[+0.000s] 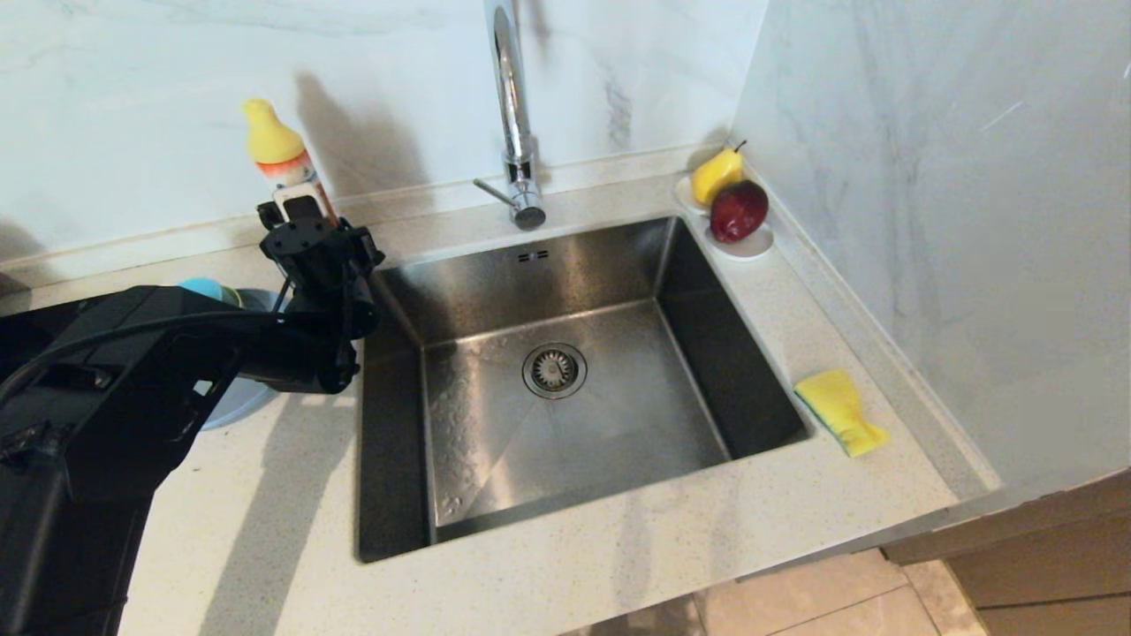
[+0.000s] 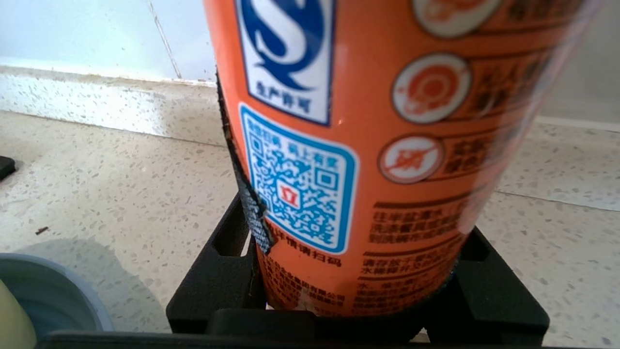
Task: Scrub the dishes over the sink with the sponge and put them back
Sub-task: Place the dish soap on the table
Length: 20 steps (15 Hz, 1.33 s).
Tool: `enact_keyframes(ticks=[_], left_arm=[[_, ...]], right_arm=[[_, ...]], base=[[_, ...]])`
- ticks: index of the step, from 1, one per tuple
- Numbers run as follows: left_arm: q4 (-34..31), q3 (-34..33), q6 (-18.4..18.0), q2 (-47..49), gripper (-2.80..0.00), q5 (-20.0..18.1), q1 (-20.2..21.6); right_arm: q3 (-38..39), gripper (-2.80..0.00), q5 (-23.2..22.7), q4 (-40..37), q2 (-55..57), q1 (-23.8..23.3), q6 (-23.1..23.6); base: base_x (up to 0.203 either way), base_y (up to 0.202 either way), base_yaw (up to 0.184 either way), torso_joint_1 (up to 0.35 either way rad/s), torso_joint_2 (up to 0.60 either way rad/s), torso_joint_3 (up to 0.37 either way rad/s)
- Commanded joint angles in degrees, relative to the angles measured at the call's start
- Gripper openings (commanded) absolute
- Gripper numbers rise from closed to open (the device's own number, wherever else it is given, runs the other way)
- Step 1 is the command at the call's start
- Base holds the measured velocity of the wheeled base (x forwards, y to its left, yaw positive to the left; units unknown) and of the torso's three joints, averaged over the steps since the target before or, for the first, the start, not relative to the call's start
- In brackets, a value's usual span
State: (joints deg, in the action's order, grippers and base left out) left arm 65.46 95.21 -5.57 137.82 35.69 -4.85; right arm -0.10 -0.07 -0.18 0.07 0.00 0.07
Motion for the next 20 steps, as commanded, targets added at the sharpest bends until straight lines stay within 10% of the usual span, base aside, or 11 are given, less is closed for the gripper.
enact_keyframes(ticks=[1, 13, 14, 20], left_arm=[[0.36, 0.06, -0.15, 0.34, -2.8, 0.25, 0.19], [0.19, 1.03, 0.03, 0.34, -2.8, 1.48, 1.16], [0.22, 0.94, 0.1, 0.43, 0.0, 1.51, 1.25], [0.63, 1.65, 0.22, -0.96, 0.0, 2.27, 1.34]], right_arm=[[0.01, -2.8, -0.06, 0.01, 0.01, 0.0, 0.01], [0.01, -2.8, -0.01, 0.01, 0.01, 0.0, 0.01], [0.03, -2.8, -0.05, 0.01, 0.01, 0.0, 0.01], [0.01, -2.8, -0.1, 0.01, 0.01, 0.0, 0.01]], base=[[0.0, 0.0, 0.0, 0.0, 0.0, 0.0], [0.0, 0.0, 0.0, 0.0, 0.0, 0.0], [0.0, 0.0, 0.0, 0.0, 0.0, 0.0], [0.0, 0.0, 0.0, 0.0, 0.0, 0.0]])
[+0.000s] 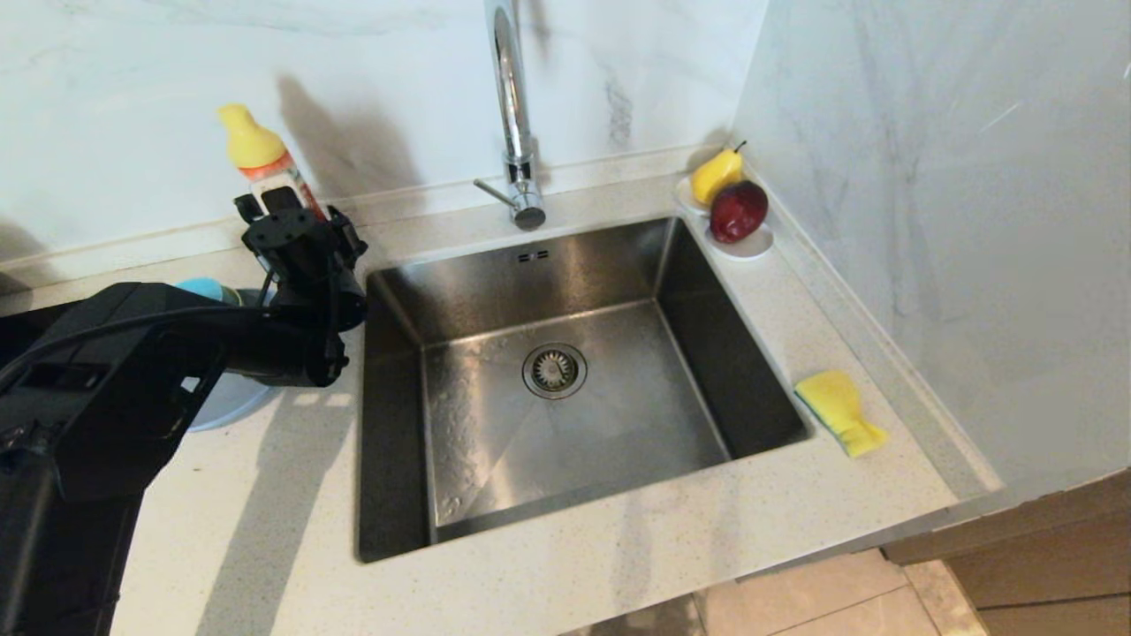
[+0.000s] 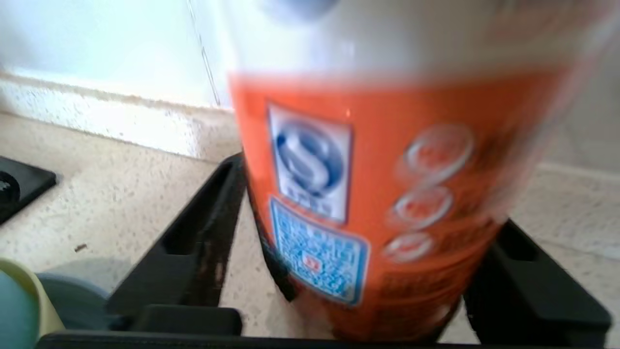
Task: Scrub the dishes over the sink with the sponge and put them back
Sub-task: Place the dish soap on the table
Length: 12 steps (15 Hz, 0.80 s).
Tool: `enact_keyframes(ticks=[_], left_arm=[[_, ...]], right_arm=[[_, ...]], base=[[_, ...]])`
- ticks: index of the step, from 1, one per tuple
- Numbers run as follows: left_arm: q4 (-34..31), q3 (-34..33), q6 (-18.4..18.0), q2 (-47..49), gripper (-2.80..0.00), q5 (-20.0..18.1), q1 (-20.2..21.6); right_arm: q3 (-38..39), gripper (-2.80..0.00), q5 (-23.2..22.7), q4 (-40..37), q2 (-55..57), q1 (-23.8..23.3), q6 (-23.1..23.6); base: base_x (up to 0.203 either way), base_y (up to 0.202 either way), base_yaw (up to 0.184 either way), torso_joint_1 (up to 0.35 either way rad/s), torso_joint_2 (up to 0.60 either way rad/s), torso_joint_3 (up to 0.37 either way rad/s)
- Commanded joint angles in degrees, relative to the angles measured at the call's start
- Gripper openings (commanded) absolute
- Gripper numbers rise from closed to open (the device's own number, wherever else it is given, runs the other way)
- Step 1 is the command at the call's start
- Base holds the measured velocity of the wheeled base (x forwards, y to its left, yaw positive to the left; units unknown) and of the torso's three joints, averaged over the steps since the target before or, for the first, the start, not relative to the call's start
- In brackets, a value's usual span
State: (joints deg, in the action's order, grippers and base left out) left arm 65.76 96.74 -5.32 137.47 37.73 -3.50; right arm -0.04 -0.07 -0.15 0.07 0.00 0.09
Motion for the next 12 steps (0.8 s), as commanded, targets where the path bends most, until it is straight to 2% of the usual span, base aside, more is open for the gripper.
enact_keyframes(ticks=[1, 8, 12], left_arm=[[0.3, 0.11, 0.03, -0.98, 0.0, 0.24, -0.02], [-1.48, 0.18, -0.38, -9.54, 0.0, 0.24, -0.02], [-7.48, 0.2, -0.34, -18.12, 0.0, -0.03, -0.02]], right_arm=[[-0.05, -2.8, -0.01, -0.03, 0.01, 0.0, 0.0], [0.04, -2.8, -0.03, -0.03, 0.01, 0.0, 0.0], [-0.05, -2.8, -0.1, -0.03, 0.01, 0.0, 0.0]], base=[[0.0, 0.0, 0.0, 0.0, 0.0, 0.0], [0.0, 0.0, 0.0, 0.0, 0.0, 0.0], [0.0, 0.0, 0.0, 0.0, 0.0, 0.0]])
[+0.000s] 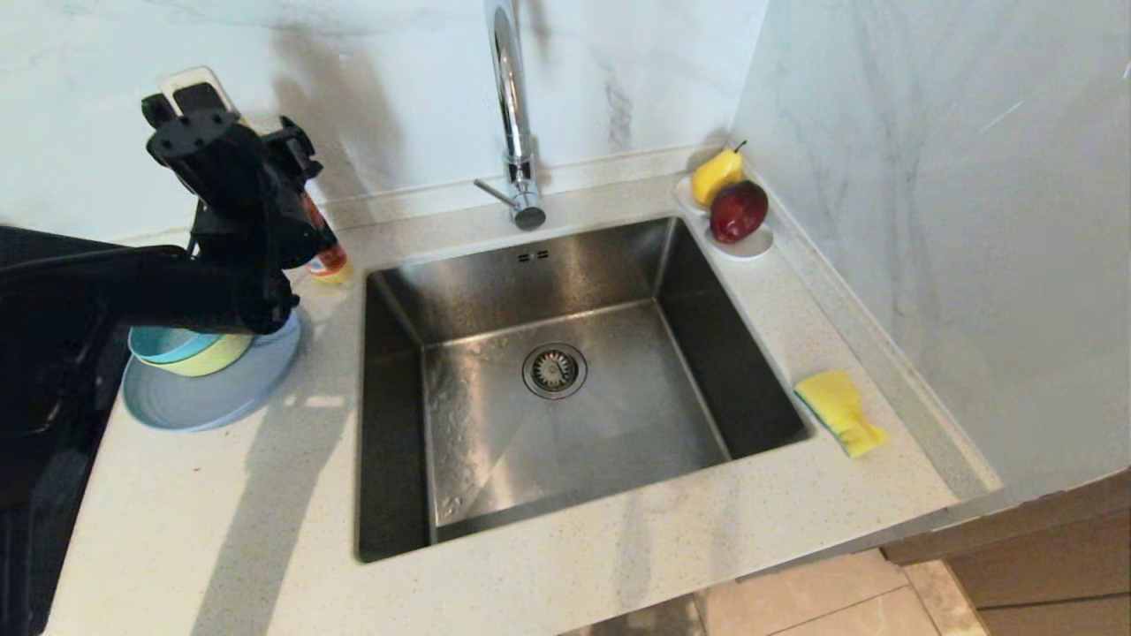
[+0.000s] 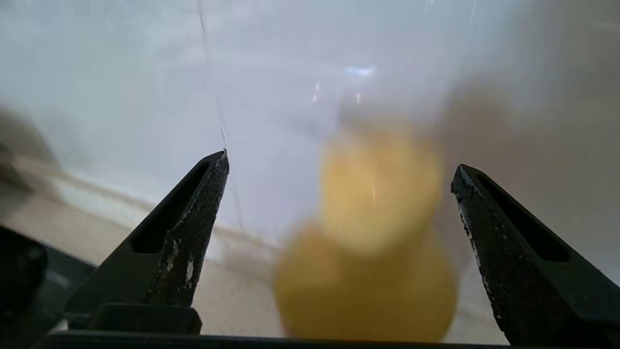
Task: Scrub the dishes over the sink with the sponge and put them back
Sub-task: Place the dish soap on the table
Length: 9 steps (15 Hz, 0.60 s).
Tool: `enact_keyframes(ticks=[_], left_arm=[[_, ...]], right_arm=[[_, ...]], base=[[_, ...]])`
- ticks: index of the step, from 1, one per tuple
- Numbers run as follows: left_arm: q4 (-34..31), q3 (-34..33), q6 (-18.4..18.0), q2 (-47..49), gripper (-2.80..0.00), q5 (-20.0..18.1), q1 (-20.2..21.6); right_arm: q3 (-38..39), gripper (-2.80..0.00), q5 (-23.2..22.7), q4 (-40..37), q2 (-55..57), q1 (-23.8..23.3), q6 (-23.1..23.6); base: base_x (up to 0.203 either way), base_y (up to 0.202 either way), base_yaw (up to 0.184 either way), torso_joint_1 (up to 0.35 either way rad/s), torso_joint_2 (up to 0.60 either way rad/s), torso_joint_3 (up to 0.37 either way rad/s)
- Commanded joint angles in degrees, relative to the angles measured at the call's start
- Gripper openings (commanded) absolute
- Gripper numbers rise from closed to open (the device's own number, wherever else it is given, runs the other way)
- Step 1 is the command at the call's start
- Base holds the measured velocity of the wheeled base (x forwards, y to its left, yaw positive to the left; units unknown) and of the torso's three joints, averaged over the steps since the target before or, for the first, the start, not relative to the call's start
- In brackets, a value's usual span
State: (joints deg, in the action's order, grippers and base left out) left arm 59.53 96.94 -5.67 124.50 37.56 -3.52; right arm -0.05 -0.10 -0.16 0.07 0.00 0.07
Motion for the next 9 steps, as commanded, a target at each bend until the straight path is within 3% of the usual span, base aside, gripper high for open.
enact_keyframes(ticks=[1, 5, 6, 9], left_arm=[[-2.41, 0.0, 0.12, -6.79, 0.0, 0.09, -0.03], [-6.5, -2.21, 0.33, -16.04, 0.0, 0.06, -0.08], [-7.86, -2.8, 0.45, -18.42, -2.8, 0.06, -0.09], [-10.4, -6.11, 0.46, -25.81, -2.8, -0.05, -0.44]], right_arm=[[-0.04, -2.8, 0.01, -0.02, 0.01, 0.0, 0.02], [-0.04, -2.8, -0.01, -0.02, 0.01, 0.0, 0.02], [-0.04, -2.8, 0.0, -0.02, 0.01, 0.0, 0.02], [-0.04, -2.8, -0.05, -0.02, 0.01, 0.0, 0.02]], base=[[0.0, 0.0, 0.0, 0.0, 0.0, 0.0], [0.0, 0.0, 0.0, 0.0, 0.0, 0.0], [0.0, 0.0, 0.0, 0.0, 0.0, 0.0], [0.0, 0.0, 0.0, 0.0, 0.0, 0.0]])
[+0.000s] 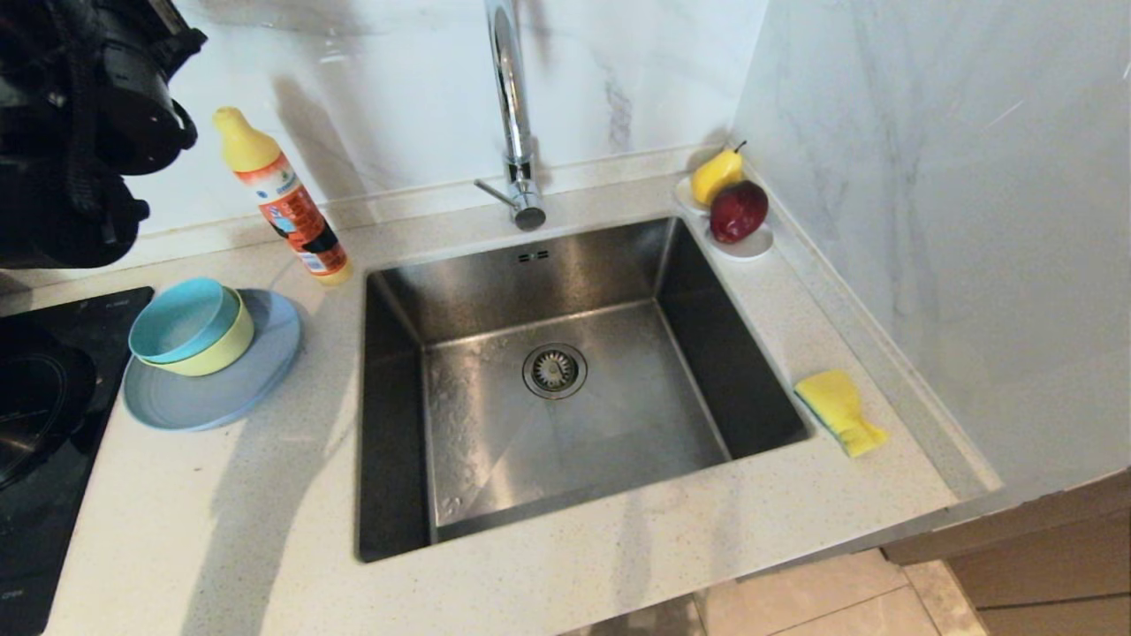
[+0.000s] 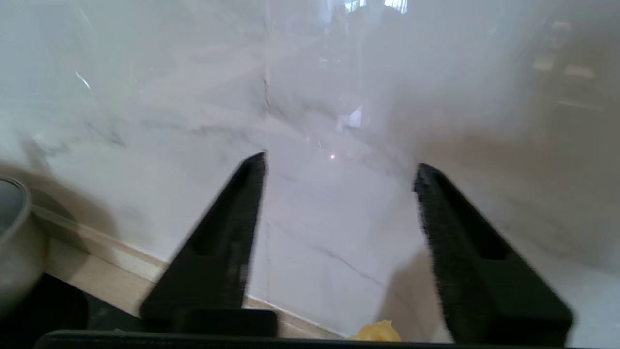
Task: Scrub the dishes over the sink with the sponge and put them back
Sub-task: Place the dish soap on the table, then turn on the faucet
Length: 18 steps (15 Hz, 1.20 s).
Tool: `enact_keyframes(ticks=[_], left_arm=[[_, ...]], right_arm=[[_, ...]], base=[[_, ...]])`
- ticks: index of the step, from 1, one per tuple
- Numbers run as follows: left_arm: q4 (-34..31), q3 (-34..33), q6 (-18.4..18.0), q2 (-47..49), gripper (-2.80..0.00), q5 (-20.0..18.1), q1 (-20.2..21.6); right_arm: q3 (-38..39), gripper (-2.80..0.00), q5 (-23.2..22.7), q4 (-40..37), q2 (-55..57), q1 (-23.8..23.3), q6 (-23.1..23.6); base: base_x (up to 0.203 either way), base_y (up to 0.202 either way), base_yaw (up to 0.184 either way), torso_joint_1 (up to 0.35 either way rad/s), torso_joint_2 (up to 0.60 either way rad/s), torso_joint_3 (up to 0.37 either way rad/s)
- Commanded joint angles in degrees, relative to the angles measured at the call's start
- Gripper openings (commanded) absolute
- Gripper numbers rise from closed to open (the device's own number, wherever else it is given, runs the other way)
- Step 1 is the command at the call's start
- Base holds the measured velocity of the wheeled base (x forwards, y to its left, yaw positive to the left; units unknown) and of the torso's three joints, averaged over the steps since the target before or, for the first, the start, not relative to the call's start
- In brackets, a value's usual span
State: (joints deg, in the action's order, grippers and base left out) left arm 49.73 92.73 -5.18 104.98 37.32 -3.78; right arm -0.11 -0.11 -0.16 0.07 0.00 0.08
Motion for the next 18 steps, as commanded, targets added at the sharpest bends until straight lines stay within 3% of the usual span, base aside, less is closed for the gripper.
enact_keyframes(ticks=[1, 4, 6, 8, 9, 11, 12, 14, 16, 18], left_arm=[[-2.52, -3.95, 0.1, -10.19, -2.8, 0.2, -0.44], [-14.38, -14.83, 4.55, -23.97, -2.8, 0.09, -1.72], [-33.52, -17.77, 10.13, -31.8, -2.8, -0.84, -2.97], [-53.87, -17.45, 14.64, -39.32, -2.8, -4.7, -4.07], [-62.92, -17.02, 15.66, -43.13, -2.8, -9.09, -4.44], [-80.31, -16.5, 16.25, -50.3, -2.8, -23.09, -5.15], [-88.47, -16.4, 15.43, -54.13, -2.8, -29.42, -5.31], [-101.78, -16.72, 11.91, -60.47, -2.8, -38.23, -5.5], [-106.85, -20.15, 8.04, -65.02, -2.8, -46.26, -5.44], [-101.43, -23.98, 7.85, -66.86, -2.8, -52.5, -5.28]], right_arm=[[0.02, -2.8, 0.02, -0.02, 0.01, 0.0, 0.01], [0.11, -2.8, 0.02, -0.01, 0.01, 0.0, 0.01], [0.04, -2.8, 0.01, -0.02, 0.01, 0.0, 0.01], [0.1, -2.8, 0.02, -0.02, 0.01, 0.0, 0.01], [0.03, -2.8, 0.01, -0.02, 0.01, 0.0, 0.01], [0.02, -2.8, 0.02, -0.02, 0.01, 0.0, 0.01], [0.02, -2.8, -0.05, -0.02, 0.01, 0.0, 0.01], [0.03, -2.8, 0.02, -0.02, 0.01, 0.0, 0.01], [0.02, -2.8, 0.02, -0.02, 0.01, 0.0, 0.01], [0.02, -2.8, -0.03, -0.02, 0.01, 0.0, 0.01]], base=[[0.0, 0.0, 0.0, 0.0, 0.0, 0.0], [0.0, 0.0, 0.0, 0.0, 0.0, 0.0], [0.0, 0.0, 0.0, 0.0, 0.0, 0.0], [0.0, 0.0, 0.0, 0.0, 0.0, 0.0], [0.0, 0.0, 0.0, 0.0, 0.0, 0.0], [0.0, 0.0, 0.0, 0.0, 0.0, 0.0], [0.0, 0.0, 0.0, 0.0, 0.0, 0.0], [0.0, 0.0, 0.0, 0.0, 0.0, 0.0], [0.0, 0.0, 0.0, 0.0, 0.0, 0.0], [0.0, 0.0, 0.0, 0.0, 0.0, 0.0]])
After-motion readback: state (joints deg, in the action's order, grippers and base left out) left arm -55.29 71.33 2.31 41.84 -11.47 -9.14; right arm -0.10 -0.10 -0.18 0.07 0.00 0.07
